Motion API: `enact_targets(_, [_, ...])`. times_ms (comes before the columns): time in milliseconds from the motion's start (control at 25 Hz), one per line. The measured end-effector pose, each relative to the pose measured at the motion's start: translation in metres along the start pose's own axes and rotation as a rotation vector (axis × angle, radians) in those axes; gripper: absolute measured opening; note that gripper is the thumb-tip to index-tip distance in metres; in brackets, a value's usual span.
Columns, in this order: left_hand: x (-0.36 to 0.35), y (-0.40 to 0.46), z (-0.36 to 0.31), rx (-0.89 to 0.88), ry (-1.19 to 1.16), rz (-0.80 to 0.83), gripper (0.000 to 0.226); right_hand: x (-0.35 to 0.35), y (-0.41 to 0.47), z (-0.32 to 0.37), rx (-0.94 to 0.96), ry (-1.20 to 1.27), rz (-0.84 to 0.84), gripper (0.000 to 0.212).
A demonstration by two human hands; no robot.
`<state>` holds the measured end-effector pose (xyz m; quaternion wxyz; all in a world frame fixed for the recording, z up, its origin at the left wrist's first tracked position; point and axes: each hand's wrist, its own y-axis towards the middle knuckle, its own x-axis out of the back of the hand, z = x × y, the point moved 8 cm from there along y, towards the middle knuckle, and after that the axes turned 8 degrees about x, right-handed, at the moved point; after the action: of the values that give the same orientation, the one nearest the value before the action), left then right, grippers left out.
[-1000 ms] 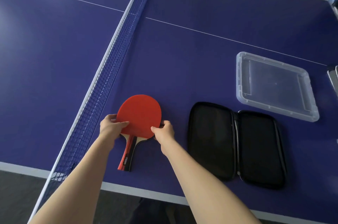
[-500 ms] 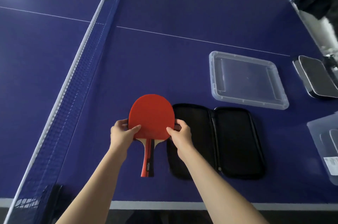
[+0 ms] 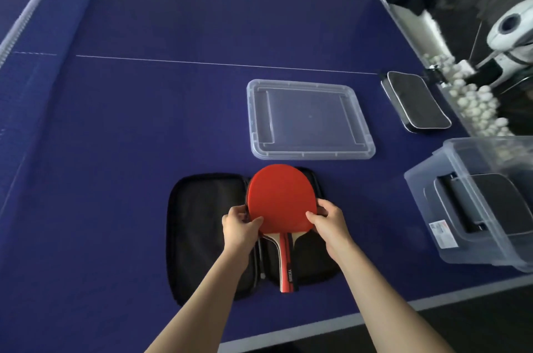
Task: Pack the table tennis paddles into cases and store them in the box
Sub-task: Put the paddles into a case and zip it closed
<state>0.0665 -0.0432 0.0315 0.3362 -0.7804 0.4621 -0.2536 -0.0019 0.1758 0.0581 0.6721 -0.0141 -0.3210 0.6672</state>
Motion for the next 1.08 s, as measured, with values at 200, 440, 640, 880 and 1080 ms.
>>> enact_targets(200, [-0.044, 0.004, 0.007, 0.054, -0.017, -0.053, 0.044, 0.029, 0.038, -0.007, 0.012, -0.102, 0.058, 0.037])
enact_targets(440, [-0.045, 0.012, 0.008, 0.029, 0.035, -0.16, 0.046, 0.023, 0.053, -0.01, 0.059, -0.161, 0.098, 0.037])
enact_targets(640, [-0.043, 0.011, 0.007, -0.042, 0.175, -0.204, 0.048, 0.022, 0.051, -0.016, 0.076, -0.183, 0.106, 0.042])
enact_targets(880, [0.001, -0.012, -0.005, -0.2, 0.397, -0.417, 0.056, 0.032, 0.039, -0.019, 0.173, -0.194, 0.064, 0.047])
enact_targets(1080, [0.133, -0.029, 0.034, -0.046, 0.574, -0.757, 0.065, 0.056, 0.016, -0.033, 0.172, -0.121, -0.024, 0.04])
